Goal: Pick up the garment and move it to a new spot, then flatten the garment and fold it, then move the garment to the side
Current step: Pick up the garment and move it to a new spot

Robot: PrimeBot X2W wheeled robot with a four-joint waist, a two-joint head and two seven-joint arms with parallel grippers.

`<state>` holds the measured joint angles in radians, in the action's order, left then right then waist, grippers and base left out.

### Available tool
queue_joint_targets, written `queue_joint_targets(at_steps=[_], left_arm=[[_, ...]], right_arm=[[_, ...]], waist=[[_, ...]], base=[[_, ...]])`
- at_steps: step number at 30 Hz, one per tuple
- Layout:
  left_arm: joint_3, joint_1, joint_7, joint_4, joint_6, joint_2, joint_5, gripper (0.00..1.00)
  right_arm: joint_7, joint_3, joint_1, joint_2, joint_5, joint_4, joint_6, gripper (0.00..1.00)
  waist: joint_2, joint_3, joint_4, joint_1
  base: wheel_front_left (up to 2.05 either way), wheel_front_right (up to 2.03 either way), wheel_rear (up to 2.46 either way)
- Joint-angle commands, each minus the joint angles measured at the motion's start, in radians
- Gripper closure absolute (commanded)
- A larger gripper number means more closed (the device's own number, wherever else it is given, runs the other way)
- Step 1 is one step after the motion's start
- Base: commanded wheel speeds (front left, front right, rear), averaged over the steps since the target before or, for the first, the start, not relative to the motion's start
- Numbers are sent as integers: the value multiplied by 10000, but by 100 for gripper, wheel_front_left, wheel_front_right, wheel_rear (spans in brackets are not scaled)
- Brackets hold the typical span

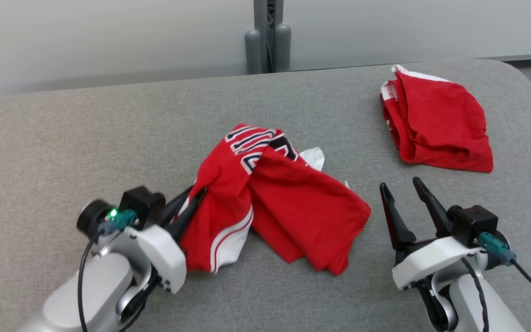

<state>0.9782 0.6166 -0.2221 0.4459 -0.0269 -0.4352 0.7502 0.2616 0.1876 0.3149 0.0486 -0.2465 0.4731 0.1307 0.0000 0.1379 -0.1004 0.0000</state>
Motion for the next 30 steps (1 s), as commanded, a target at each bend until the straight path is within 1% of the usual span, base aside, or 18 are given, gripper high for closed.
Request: queue_joint_targets(at_steps=[1, 5, 10, 12, 13, 14, 15, 16, 23, 27, 30], left_arm=[[-2, -192, -81, 169, -91, -21, 102, 100], [72, -544, -207, 1028, -194, 1, 67, 100], [-41, -809, -366, 1974, -297, 342, 122, 100], [-119, -819, -407, 2274, -241, 434, -52, 100], [-148, -815, -416, 2416, -169, 489, -163, 82], [-215, -833, -425, 2504, -120, 579, -229, 51], [-350, -842, -433, 2491, -78, 662, -320, 2], [-524, -898, -436, 2447, -46, 724, -383, 0], [-2133, -1615, -434, 1554, 341, 852, -1308, 0], [-3293, -2206, -435, 413, 735, 867, -2016, 0], [-4176, -2801, -436, -566, 968, 986, -2611, 0]], right_arm=[[47, 14, -120, 43, -12, 46, -1, 0], [48, 123, -142, 43, -50, 119, 1, 0], [47, 200, -163, 43, -75, 210, -1, 0], [49, 237, -165, 44, -98, 257, -1, 0], [49, 282, -162, 42, -114, 273, 1, 0], [49, 301, -166, 42, -131, 287, 1, 0], [49, 308, -182, 44, -137, 299, -1, 0], [49, 303, -204, 45, -148, 303, -1, 0], [49, 249, -351, 45, -196, 256, -1, 0], [48, 254, -282, 44, -177, 179, 1, 0], [49, 207, -297, 47, -155, 122, 1, 0]], waist=[[0, -53, 70, 0], [0, -134, 156, 0], [0, -213, 239, 0], [0, -244, 271, 0], [0, -255, 285, 0], [0, -269, 302, 0], [0, -286, 325, 0], [0, -303, 355, 0], [0, -462, 563, 0], [0, -426, 574, 0], [0, -398, 587, 0]], base=[[0, 0, 0], [0, 0, 0], [0, 0, 0], [0, 0, 0], [0, 0, 0], [0, 0, 0], [0, 0, 0], [0, 0, 0], [0, 0, 0], [0, 0, 0], [0, 0, 0]])
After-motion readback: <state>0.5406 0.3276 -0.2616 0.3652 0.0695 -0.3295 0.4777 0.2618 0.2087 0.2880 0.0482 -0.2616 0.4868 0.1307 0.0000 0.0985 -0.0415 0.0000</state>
